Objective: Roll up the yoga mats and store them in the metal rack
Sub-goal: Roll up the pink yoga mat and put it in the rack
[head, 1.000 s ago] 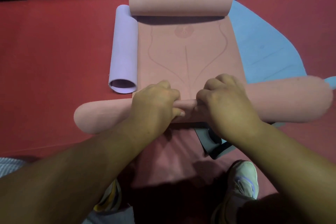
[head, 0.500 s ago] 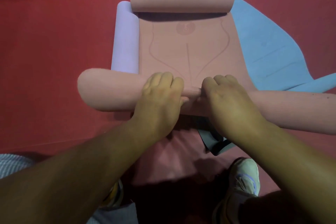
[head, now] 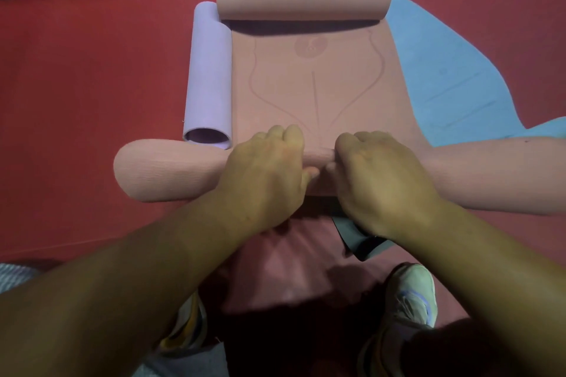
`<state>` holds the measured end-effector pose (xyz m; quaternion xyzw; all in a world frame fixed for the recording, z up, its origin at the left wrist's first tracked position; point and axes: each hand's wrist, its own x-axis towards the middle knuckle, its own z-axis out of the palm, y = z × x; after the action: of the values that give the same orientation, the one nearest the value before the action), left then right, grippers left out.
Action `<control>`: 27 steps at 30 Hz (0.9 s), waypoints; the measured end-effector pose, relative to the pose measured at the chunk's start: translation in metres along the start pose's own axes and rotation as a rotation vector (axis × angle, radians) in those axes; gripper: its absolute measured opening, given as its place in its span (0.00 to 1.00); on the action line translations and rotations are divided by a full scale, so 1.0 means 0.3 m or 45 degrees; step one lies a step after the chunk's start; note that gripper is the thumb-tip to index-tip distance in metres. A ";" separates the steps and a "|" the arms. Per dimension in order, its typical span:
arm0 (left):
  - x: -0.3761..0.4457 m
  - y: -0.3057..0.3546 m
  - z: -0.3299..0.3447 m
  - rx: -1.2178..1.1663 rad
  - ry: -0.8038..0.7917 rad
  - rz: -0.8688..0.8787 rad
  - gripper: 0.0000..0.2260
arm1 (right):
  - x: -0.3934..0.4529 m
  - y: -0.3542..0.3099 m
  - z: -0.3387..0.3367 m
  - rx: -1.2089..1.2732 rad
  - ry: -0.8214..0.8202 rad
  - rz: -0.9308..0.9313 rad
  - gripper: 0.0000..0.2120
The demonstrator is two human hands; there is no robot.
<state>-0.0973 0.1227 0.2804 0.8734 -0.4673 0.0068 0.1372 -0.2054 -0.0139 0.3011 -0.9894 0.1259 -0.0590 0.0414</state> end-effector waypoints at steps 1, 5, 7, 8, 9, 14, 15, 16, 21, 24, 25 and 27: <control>-0.005 0.000 0.000 -0.027 -0.013 0.033 0.17 | -0.001 0.004 -0.002 0.022 -0.051 0.017 0.13; -0.006 -0.006 0.003 -0.048 -0.085 0.062 0.17 | 0.005 0.004 -0.009 0.153 -0.165 -0.007 0.13; -0.007 -0.006 0.000 -0.037 -0.099 0.057 0.17 | 0.013 0.004 -0.008 0.172 -0.215 0.021 0.16; -0.008 -0.004 -0.003 -0.043 -0.108 0.059 0.16 | 0.017 0.007 -0.011 0.170 -0.229 0.044 0.16; -0.009 -0.005 -0.003 -0.052 -0.123 0.055 0.15 | 0.019 0.011 -0.016 0.165 -0.237 0.064 0.16; -0.007 -0.017 -0.001 -0.070 -0.084 0.241 0.10 | 0.017 0.014 -0.017 0.140 -0.241 0.045 0.15; -0.010 -0.017 0.006 -0.089 -0.051 0.247 0.10 | 0.015 0.011 -0.014 0.134 -0.241 0.034 0.15; -0.015 -0.015 0.014 -0.107 -0.030 0.225 0.11 | 0.013 0.008 -0.011 0.126 -0.248 0.025 0.15; -0.033 -0.013 0.046 -0.050 -0.162 0.147 0.21 | 0.013 -0.003 -0.009 0.124 -0.311 0.013 0.15; -0.023 -0.013 0.027 0.082 -0.162 0.171 0.25 | 0.012 -0.004 -0.021 0.130 -0.331 0.022 0.16; -0.019 -0.012 0.021 0.067 -0.177 0.169 0.26 | 0.013 -0.003 -0.022 0.142 -0.334 0.016 0.16; -0.015 -0.010 0.015 0.022 -0.239 0.129 0.26 | 0.015 -0.002 -0.019 0.131 -0.321 -0.006 0.16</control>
<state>-0.0978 0.1269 0.2747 0.8465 -0.5217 -0.0643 0.0848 -0.2018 -0.0147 0.3072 -0.9858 0.1142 0.0594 0.1075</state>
